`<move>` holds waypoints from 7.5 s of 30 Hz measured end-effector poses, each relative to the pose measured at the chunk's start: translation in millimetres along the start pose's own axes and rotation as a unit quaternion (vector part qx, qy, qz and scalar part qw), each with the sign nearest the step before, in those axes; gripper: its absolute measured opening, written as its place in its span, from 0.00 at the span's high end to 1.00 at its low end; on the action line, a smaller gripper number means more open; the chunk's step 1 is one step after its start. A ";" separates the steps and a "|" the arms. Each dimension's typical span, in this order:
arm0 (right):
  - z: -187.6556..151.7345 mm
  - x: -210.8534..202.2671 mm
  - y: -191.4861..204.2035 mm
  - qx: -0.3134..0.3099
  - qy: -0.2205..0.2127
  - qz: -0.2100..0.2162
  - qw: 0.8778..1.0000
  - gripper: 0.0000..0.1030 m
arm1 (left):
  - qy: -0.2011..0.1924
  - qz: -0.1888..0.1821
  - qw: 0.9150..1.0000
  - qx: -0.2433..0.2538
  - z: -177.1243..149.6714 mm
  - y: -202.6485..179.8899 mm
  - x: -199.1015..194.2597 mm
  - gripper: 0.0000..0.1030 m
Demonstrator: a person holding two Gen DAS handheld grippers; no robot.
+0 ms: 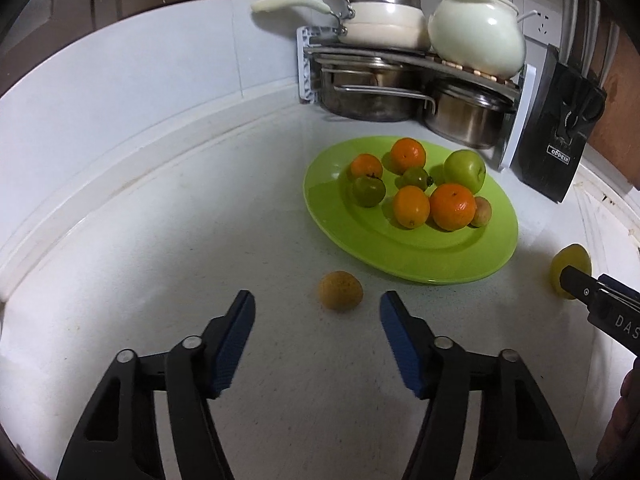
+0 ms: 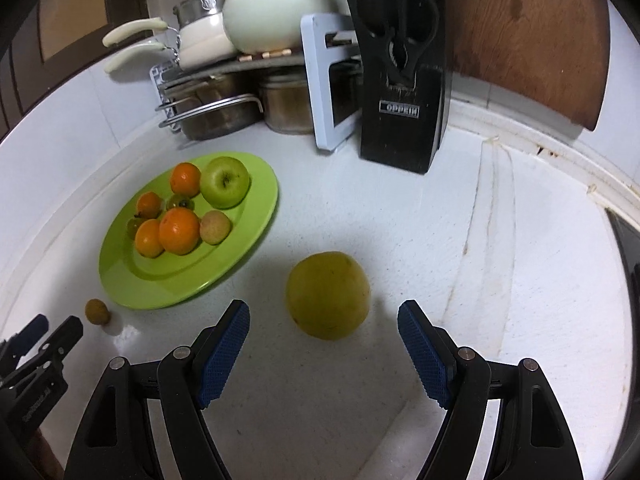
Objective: Organize fruits
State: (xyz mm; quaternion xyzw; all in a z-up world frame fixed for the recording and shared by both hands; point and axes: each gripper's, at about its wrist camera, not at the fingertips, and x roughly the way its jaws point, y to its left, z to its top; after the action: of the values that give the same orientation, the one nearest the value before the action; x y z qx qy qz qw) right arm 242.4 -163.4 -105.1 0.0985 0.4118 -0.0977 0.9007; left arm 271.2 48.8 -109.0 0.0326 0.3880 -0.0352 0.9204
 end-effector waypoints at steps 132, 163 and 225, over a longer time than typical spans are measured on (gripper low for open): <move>143.3 84.1 108.7 -0.179 0.012 0.178 0.967 0.51 | 0.031 -0.106 0.993 0.029 157.2 -14.3 102.0 0.72; 117.1 19.1 85.1 -0.180 -0.042 0.169 0.968 0.36 | -0.011 -0.052 0.999 -0.001 127.9 -1.9 15.5 0.44; -79.3 -230.6 -22.0 -0.151 -0.158 0.161 0.962 0.11 | -0.147 0.030 0.988 -0.026 -76.8 -26.4 -265.8 0.00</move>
State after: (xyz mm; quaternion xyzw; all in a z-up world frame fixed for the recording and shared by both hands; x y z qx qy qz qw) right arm 31.4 -142.2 17.4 0.0093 0.2528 0.0978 0.9625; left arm 29.1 39.8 27.2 0.0143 0.2480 -0.0019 0.9687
